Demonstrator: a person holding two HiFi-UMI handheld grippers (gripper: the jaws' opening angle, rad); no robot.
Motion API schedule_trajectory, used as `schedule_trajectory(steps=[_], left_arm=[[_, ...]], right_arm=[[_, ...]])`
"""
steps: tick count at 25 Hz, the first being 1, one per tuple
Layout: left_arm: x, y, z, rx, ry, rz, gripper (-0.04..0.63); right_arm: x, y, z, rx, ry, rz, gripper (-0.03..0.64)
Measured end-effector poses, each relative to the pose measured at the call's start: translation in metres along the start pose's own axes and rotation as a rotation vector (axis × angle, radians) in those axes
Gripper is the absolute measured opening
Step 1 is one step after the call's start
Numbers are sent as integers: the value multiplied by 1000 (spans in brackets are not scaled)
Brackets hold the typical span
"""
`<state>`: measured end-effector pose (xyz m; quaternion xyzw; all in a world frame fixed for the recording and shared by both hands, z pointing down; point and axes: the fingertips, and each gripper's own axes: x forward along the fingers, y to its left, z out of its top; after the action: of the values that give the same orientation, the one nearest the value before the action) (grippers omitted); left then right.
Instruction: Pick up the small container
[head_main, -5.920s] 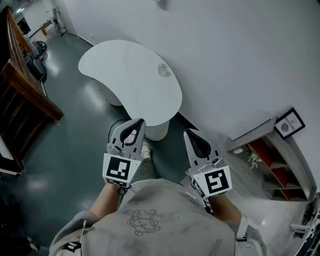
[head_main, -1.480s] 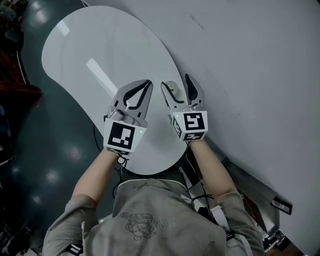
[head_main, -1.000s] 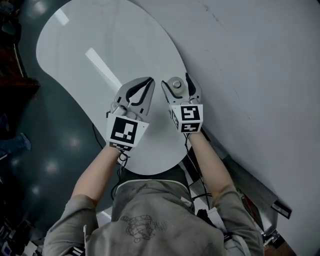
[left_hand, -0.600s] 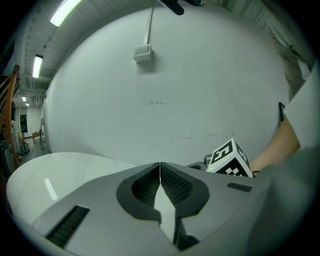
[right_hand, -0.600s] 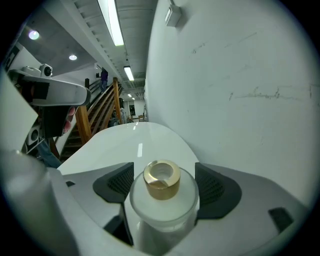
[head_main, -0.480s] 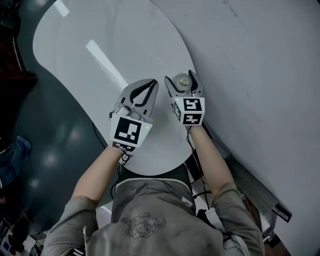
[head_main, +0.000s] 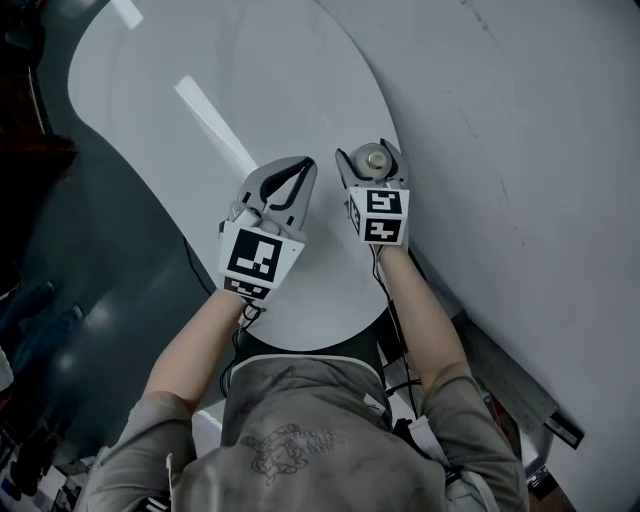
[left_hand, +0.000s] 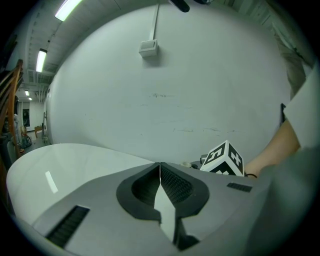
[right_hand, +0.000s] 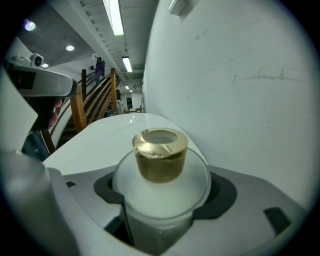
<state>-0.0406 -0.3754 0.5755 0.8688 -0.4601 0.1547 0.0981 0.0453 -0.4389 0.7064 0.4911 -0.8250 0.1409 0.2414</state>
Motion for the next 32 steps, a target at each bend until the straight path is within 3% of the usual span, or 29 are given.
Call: schedule_trajectory(steps=[10, 25, 32], left_arm=[[-16, -3, 18, 28, -19, 26, 18], [-84, -16, 121, 113, -142, 51, 18], [-136, -38, 167, 205, -207, 49, 18]], right_arm=[[-27, 1, 16, -26, -3, 9, 337], [-160, 28, 154, -103, -140, 41, 337], [-232, 51, 199, -129, -170, 52, 337]])
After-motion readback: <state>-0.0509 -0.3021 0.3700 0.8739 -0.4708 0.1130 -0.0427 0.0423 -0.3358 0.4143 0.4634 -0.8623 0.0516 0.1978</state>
